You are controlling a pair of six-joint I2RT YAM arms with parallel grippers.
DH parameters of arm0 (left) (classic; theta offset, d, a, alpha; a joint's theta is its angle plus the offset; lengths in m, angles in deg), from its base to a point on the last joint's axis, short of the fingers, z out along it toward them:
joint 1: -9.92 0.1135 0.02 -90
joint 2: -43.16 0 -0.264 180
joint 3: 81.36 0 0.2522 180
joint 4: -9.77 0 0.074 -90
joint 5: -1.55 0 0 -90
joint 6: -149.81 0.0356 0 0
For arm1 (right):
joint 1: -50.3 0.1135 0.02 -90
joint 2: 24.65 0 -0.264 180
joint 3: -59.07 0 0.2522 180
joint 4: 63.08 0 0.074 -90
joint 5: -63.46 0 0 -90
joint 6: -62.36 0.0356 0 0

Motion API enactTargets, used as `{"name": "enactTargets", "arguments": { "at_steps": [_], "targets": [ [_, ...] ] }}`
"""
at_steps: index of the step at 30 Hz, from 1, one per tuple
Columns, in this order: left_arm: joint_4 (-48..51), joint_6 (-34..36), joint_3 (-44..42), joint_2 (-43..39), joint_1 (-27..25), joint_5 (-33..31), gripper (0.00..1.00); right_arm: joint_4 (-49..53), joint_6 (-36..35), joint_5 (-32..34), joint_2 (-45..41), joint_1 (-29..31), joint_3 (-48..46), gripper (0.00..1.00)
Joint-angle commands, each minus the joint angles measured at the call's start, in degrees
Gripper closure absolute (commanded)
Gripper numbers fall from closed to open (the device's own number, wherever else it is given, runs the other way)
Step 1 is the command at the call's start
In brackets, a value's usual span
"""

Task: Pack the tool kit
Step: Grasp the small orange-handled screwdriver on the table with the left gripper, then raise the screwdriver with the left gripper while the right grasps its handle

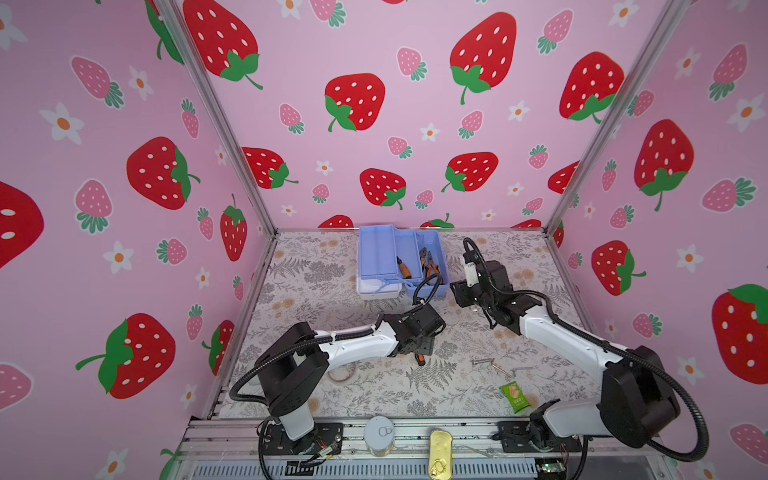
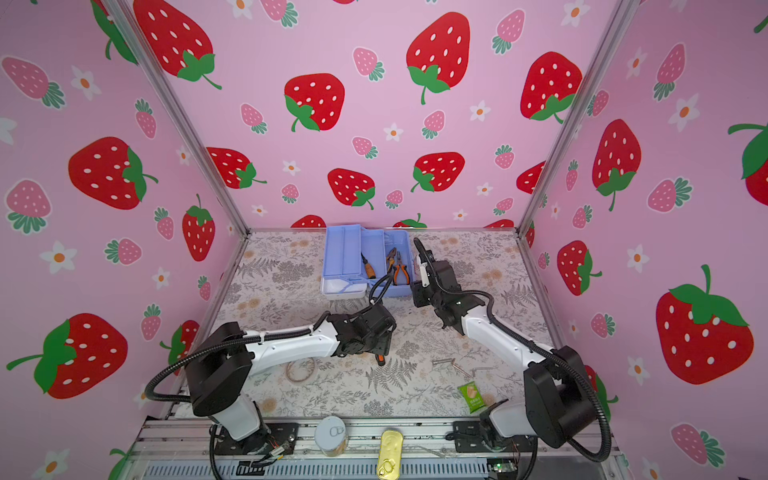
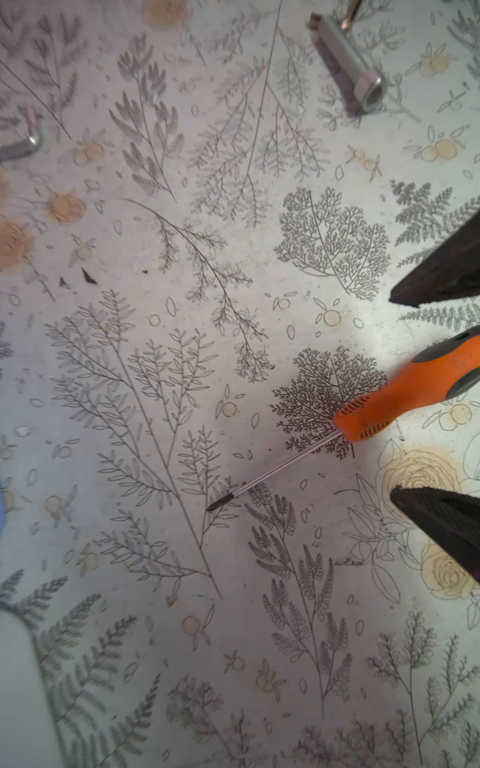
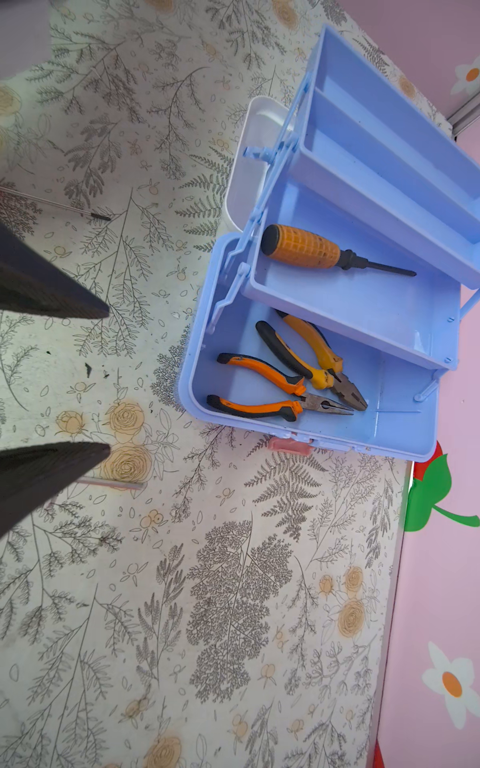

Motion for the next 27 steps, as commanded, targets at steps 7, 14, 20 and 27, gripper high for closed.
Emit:
{"name": "enactTargets", "arguments": {
  "at_steps": [7, 14, 20, 27],
  "targets": [
    [5.1, -4.3, 3.7, 5.8, -0.7, 5.1, 0.55, -0.8, -0.2, -0.5, -1.1, 0.1, -0.9, 0.49],
    [4.4, -4.2, 3.5, 6.2, -0.7, 5.1, 0.72, -0.5, -0.2, -0.4, -1.5, 0.1, -0.9, 0.49],
    [4.1, -3.2, 4.3, 7.1, -0.4, 5.9, 0.99, -0.1, -0.1, 0.3, -2.9, 0.1, -1.2, 0.49],
    [4.9, 0.2, 4.3, 0.0, -0.4, 3.0, 1.0, 0.9, 0.2, 0.4, -4.5, 0.1, -1.3, 0.49]
  ]
}}
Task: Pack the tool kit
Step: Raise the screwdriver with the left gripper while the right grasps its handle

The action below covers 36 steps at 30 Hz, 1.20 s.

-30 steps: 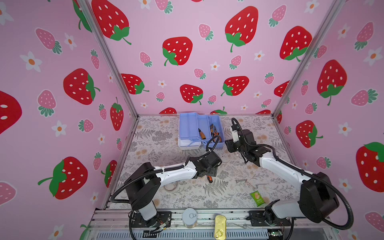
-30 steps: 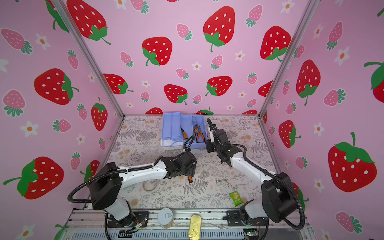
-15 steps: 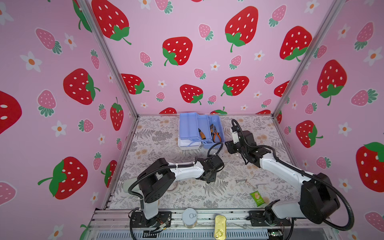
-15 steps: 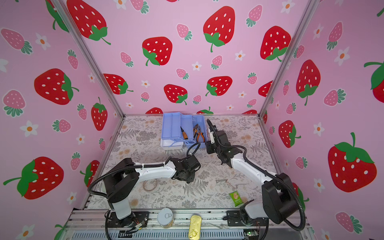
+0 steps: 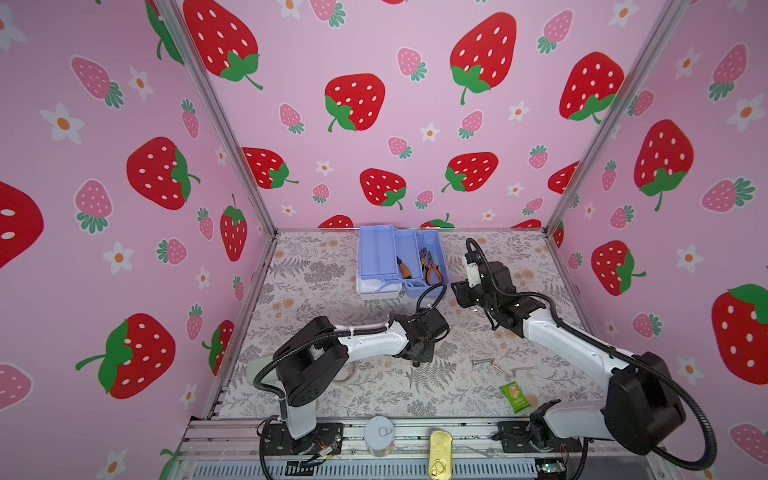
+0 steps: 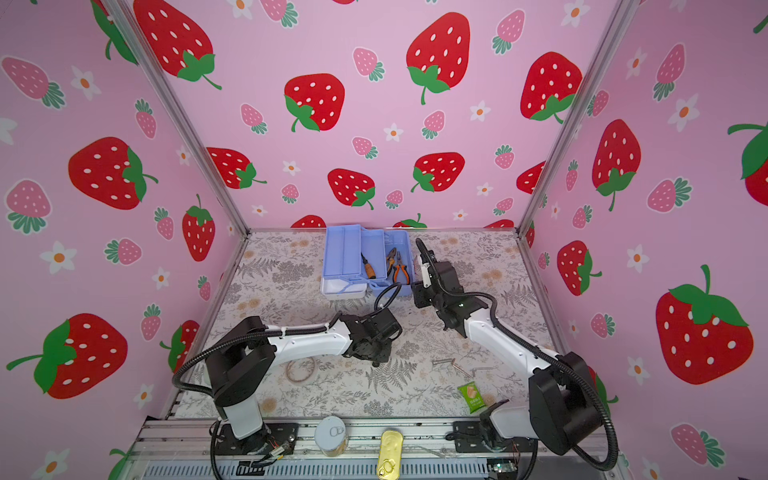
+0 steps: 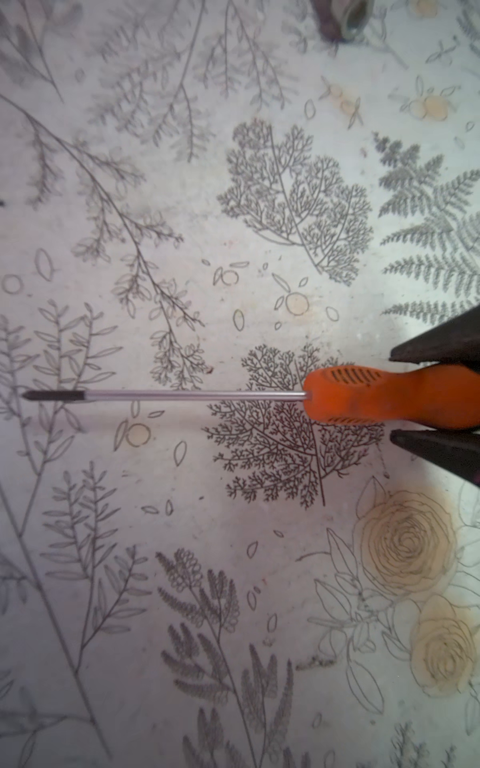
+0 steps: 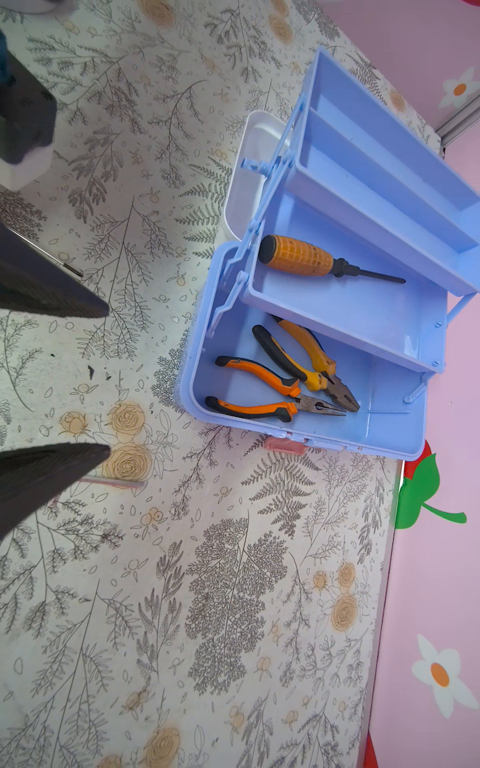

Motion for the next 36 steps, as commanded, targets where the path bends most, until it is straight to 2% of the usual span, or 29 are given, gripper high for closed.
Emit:
{"name": "enactTargets", "arguments": {
  "at_steps": [1, 8, 17, 27, 30, 32, 36],
  "targets": [
    [1.1, 2.8, 2.1, -5.6, 0.0, -2.9, 1.0, 0.8, 0.4, 0.4, -2.4, 0.1, -0.6, 0.49],
    [-3.5, 8.6, 1.9, -14.6, 0.0, -5.3, 1.0, 1.3, 2.5, -4.1, -6.1, 0.1, 0.3, 0.49],
    [-15.3, 13.4, -1.9, -22.8, 0.7, -4.1, 1.0, -6.7, 7.7, -21.1, -9.2, 0.1, 0.8, 0.49],
    [-18.7, 14.6, -2.7, -25.0, 2.9, 0.8, 1.0, -14.2, 15.8, -31.5, -5.5, 0.1, 1.8, 0.49],
    [-19.6, 14.2, -3.0, -25.0, 4.1, 2.3, 1.0, -15.9, 17.7, -32.9, -4.9, 0.1, 1.1, 0.49],
    [-20.0, 14.0, -3.0, -24.9, 4.7, 2.8, 1.0, -17.2, 18.9, -33.4, -5.1, 0.2, 0.0, 0.44],
    [-20.9, 13.1, -3.0, -24.7, 7.0, 5.1, 1.0, -18.9, 20.3, -34.2, -6.6, 0.3, -2.3, 0.42]
  ]
}}
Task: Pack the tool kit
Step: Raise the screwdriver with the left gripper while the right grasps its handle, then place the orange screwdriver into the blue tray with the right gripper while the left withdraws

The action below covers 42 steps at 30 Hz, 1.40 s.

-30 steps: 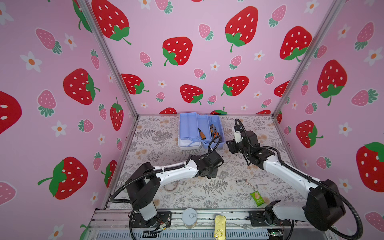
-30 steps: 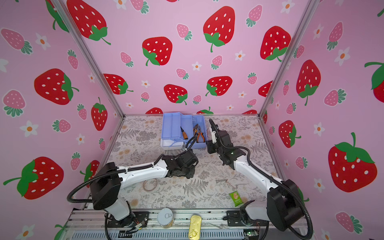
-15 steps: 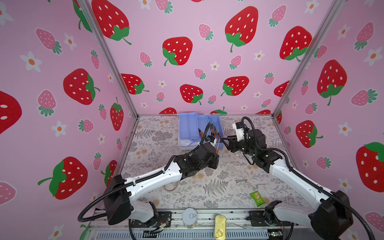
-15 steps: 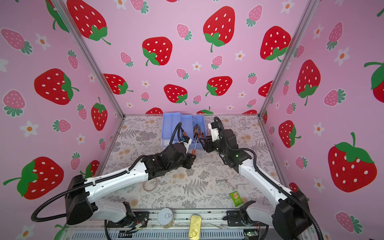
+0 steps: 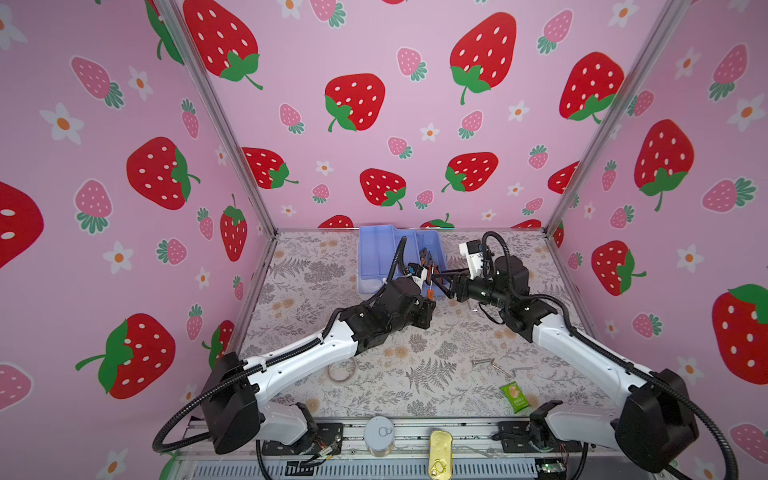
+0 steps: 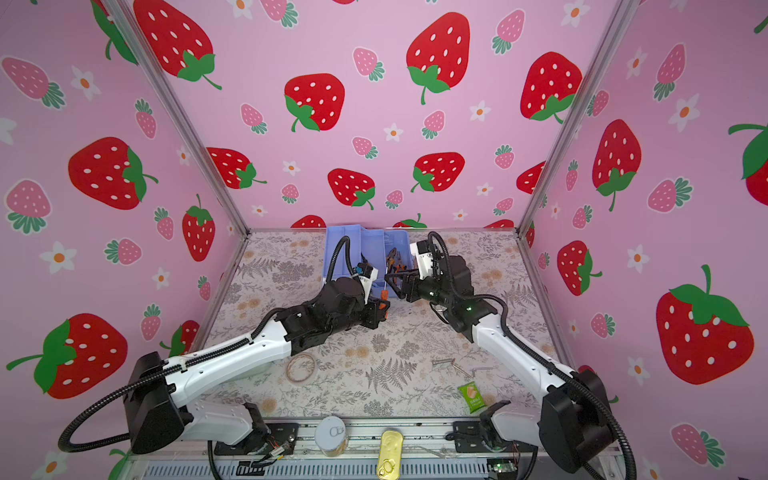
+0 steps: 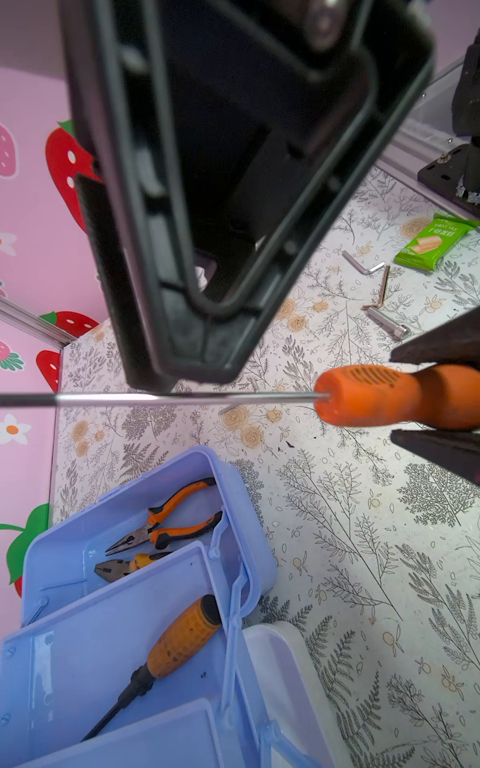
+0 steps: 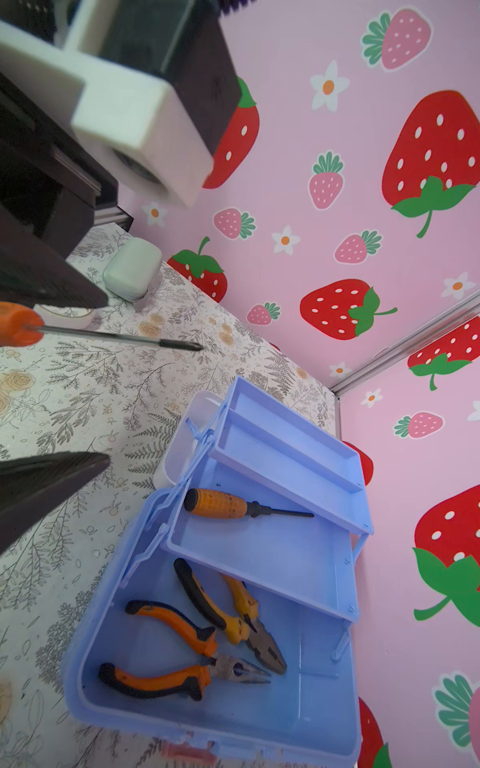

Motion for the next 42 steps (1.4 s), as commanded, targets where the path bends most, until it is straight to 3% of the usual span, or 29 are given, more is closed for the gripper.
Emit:
{"name": "enactTargets", "arguments": {
  "at_steps": [1, 6, 15, 19, 25, 27, 29, 31, 34, 42],
  "targets": [
    [-3.0, -0.7, 0.0, -0.4, 1.8, 3.3, 1.0, -3.5, 2.4, -2.3, -2.2, 0.4, -2.0, 0.42],
    [-4.1, -1.1, 0.0, -0.2, 3.4, 5.3, 1.0, -2.9, 1.6, -2.4, -3.4, 0.9, -3.2, 0.42],
    [-4.2, -1.1, 0.5, 0.6, 3.6, 7.4, 1.0, -3.2, 0.8, -4.0, 3.2, 2.7, 0.5, 0.47],
    [-4.3, -0.9, 0.6, 0.7, 3.7, 7.4, 1.0, -2.9, 0.9, -4.9, 5.9, 3.4, 1.8, 0.62],
    [-3.5, -0.9, 1.4, 1.5, 4.5, 7.5, 1.0, -2.0, 0.2, -3.8, 7.2, 3.6, 2.9, 0.93],
    [-3.5, -1.4, 1.2, 1.0, 5.2, 7.2, 0.77, -0.1, -1.3, -2.4, 7.9, 3.6, 5.3, 0.98],
    [-3.8, -2.0, -0.1, -0.6, 5.9, 6.3, 0.44, 2.6, -3.3, -0.7, 9.6, 3.5, 9.0, 1.0],
    [-3.9, -2.3, -1.7, -3.3, 6.6, 3.6, 0.26, 5.4, -5.5, 1.3, 12.0, 3.3, 13.1, 1.0],
    [-3.2, -2.2, -5.3, -8.7, 7.1, -3.3, 0.18, 9.4, -8.6, 4.0, 17.9, 2.4, 20.5, 1.0],
    [3.7, -1.4, -14.2, -20.7, 9.7, -19.5, 0.16, 22.2, -16.0, 13.8, 38.7, 1.8, 42.5, 1.0]
  ]
}}
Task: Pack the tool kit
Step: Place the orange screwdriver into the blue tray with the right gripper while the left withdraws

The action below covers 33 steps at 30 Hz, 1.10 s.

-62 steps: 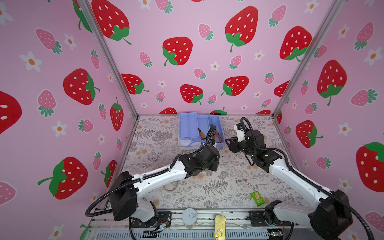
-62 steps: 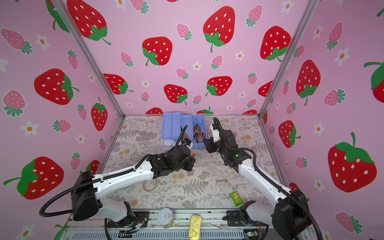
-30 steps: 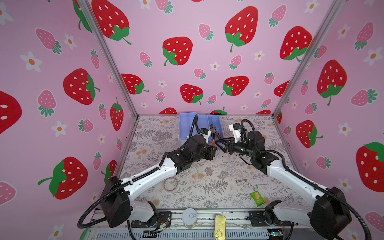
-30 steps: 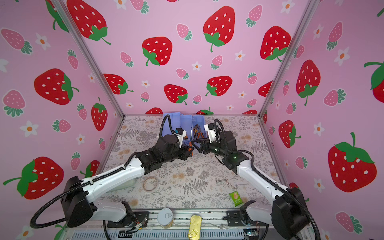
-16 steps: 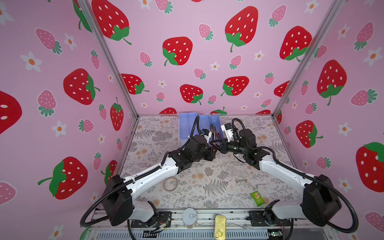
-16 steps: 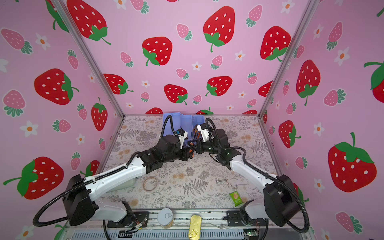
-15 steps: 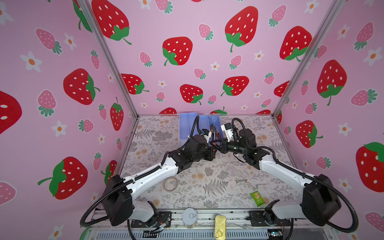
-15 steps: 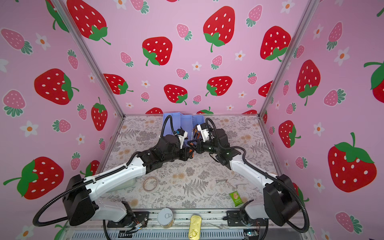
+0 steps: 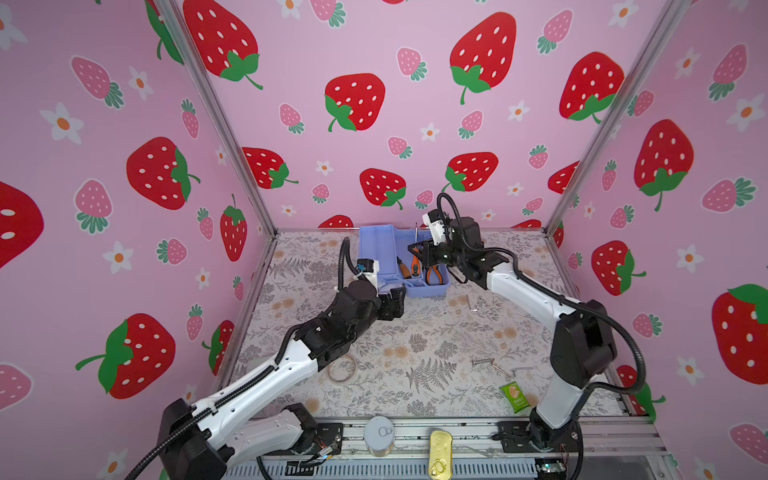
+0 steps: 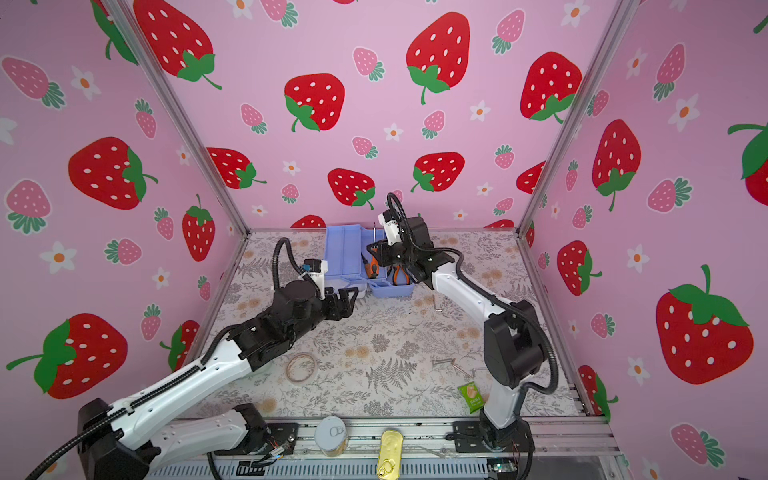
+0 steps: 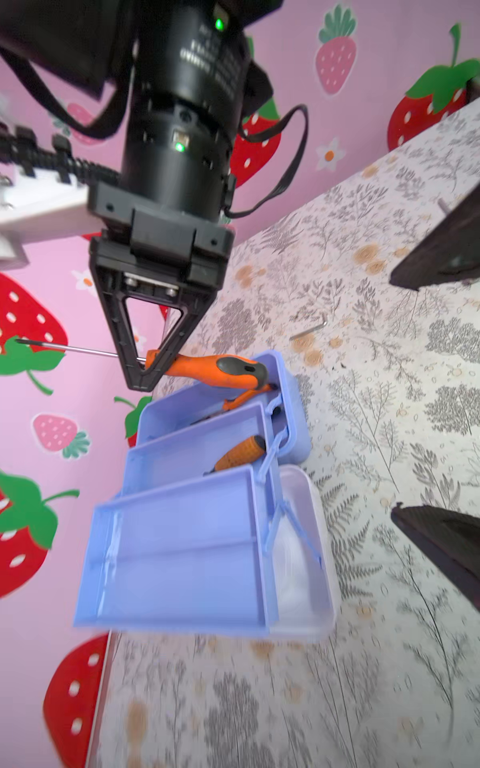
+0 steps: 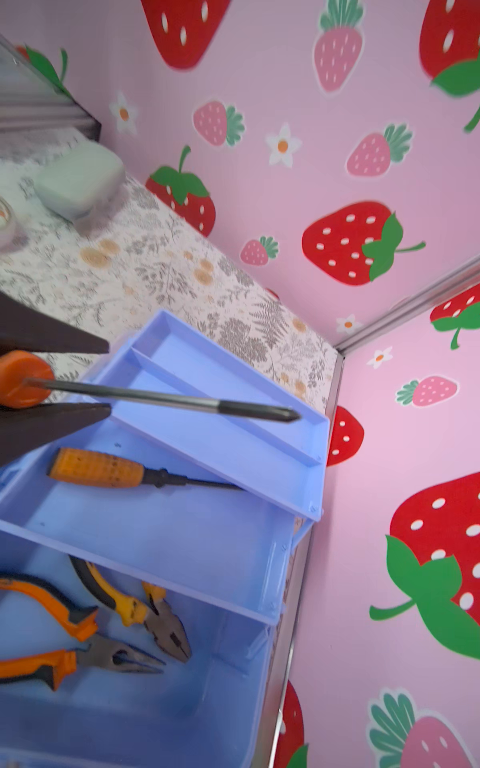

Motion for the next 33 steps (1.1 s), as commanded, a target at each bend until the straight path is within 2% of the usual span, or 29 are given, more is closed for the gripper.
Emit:
{"name": "enactTargets", "arguments": {
  "at_steps": [1, 7, 12, 14, 18, 21, 24, 27, 30, 33],
  "targets": [
    [4.5, 0.4, -3.5, -3.1, 1.8, -9.4, 0.16, 9.3, -5.3, 6.9, 7.8, -0.2, 8.1, 1.0],
    [5.3, -0.3, -8.4, -7.3, 6.5, -9.9, 0.16, 15.7, -6.9, 12.0, 20.4, -0.2, 22.9, 1.0],
    [4.3, -0.5, -10.4, -7.5, 9.5, -7.5, 0.16, 22.0, -6.6, 18.4, 26.7, 0.4, 31.6, 1.0],
    [4.2, -0.3, -11.0, -7.2, 10.0, -6.5, 0.16, 22.8, -6.5, 19.5, 27.7, 0.9, 32.5, 0.94],
    [4.2, 0.0, -10.7, -6.1, 10.3, -5.2, 0.13, 23.6, -6.1, 19.9, 28.3, 1.1, 32.4, 0.69],
    [4.1, 0.0, -10.6, -5.3, 10.5, -5.0, 0.12, 23.4, -5.8, 20.0, 27.4, 1.2, 31.4, 0.6],
    [3.6, 0.2, -10.9, -4.6, 10.6, -5.4, 0.13, 23.1, -6.0, 19.6, 25.2, 1.2, 30.2, 0.56],
    [3.6, 0.3, -10.8, -3.8, 10.7, -5.5, 0.18, 22.3, -6.5, 19.2, 21.5, 1.2, 27.3, 0.55],
    [4.3, -0.7, -10.5, -2.8, 10.6, -5.8, 0.24, 19.4, -6.8, 18.6, 15.5, 1.2, 20.6, 0.55],
    [6.6, -3.6, -10.4, -0.9, 10.6, -5.6, 0.27, 14.4, -6.9, 19.1, 7.0, 1.2, 10.4, 0.55]
  ]
}}
